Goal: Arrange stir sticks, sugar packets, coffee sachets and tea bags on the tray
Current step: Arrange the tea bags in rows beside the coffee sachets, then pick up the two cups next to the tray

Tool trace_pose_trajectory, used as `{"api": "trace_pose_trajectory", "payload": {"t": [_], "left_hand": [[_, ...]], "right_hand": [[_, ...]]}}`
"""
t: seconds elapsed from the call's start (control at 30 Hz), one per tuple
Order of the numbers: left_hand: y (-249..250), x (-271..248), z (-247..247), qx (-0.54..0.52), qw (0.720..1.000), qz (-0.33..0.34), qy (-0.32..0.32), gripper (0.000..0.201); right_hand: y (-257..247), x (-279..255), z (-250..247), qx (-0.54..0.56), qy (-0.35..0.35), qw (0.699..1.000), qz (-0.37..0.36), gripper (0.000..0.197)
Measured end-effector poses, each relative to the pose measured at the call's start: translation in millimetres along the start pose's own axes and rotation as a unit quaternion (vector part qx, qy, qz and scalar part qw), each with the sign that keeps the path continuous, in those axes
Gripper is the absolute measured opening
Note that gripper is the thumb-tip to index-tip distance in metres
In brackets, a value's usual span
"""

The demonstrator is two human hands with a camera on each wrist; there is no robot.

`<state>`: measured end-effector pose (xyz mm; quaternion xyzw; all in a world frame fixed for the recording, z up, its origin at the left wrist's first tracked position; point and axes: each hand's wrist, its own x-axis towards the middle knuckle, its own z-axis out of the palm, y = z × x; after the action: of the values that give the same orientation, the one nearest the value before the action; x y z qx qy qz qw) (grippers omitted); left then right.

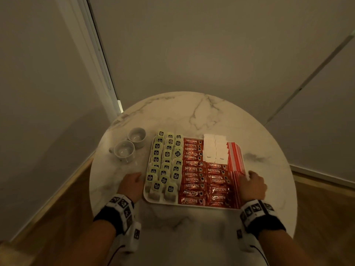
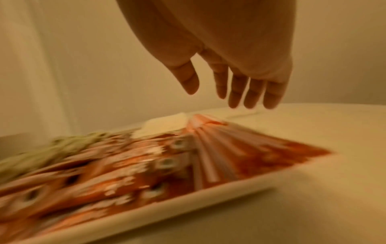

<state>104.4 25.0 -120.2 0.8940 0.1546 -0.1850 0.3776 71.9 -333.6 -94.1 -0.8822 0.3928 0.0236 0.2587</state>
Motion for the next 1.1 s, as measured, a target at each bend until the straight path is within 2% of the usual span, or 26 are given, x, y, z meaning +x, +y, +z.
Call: {"api": "trace_pose_trajectory", "payload": {"t": [0.07,0.13,0.27,0.33,0.4,0.43,0.5,0.67,0.87,1.1], "left_hand": [[-1.6,10.7,1.8,-0.001,0.999,-0.028,-0.024,0.037],[-5.2,21.7,2.5,-0.029,0.998,-0.042,-0.043,0.031],[3.5,16.2,0.7,-0.026,0.995,-0.041,-0.085,0.024],[11.7,7.1,-3.7,-0.068,0.989,-0.082,-0.106,0.027],[12.2,3.6,-2.4,-0.116,0.983,-0.102,-0.099,0.028],[11.2,2.6,-1.4,-0.093,0.987,-0.082,-0.101,0.024],[8.4,-4.1,-2.5,-0.094,0.987,-0.095,-0.094,0.019],[-2.9,-25.2,-3.9,-0.161,0.977,-0.117,-0.073,0.027],[-24.4,-35.3,-4.8,-0.173,0.973,-0.134,-0.072,0.028],[-34.9,-43.7,-3.5,-0.154,0.978,-0.118,-0.073,0.028]], "right_hand": [[9.8,10.4,-7.3,0.024,-0.053,0.997,0.060,0.050],[13.2,14.2,-11.9,0.017,-0.102,0.993,0.048,0.049],[16.5,19.2,-16.1,0.032,-0.137,0.990,0.027,0.058],[17.0,22.0,-19.7,0.027,-0.144,0.989,0.032,0.055],[17.7,20.9,-24.2,0.016,-0.162,0.986,0.018,0.053],[20.0,20.2,-24.8,0.023,-0.167,0.986,0.014,0.053],[26.2,14.6,-25.0,0.030,-0.180,0.983,0.009,0.056],[51.8,2.2,-13.0,0.014,-0.189,0.982,-0.004,0.062],[68.9,-16.0,-10.7,-0.019,-0.196,0.979,-0.041,0.058],[78.5,-20.5,-8.9,-0.046,-0.204,0.977,-0.042,0.058]]}}
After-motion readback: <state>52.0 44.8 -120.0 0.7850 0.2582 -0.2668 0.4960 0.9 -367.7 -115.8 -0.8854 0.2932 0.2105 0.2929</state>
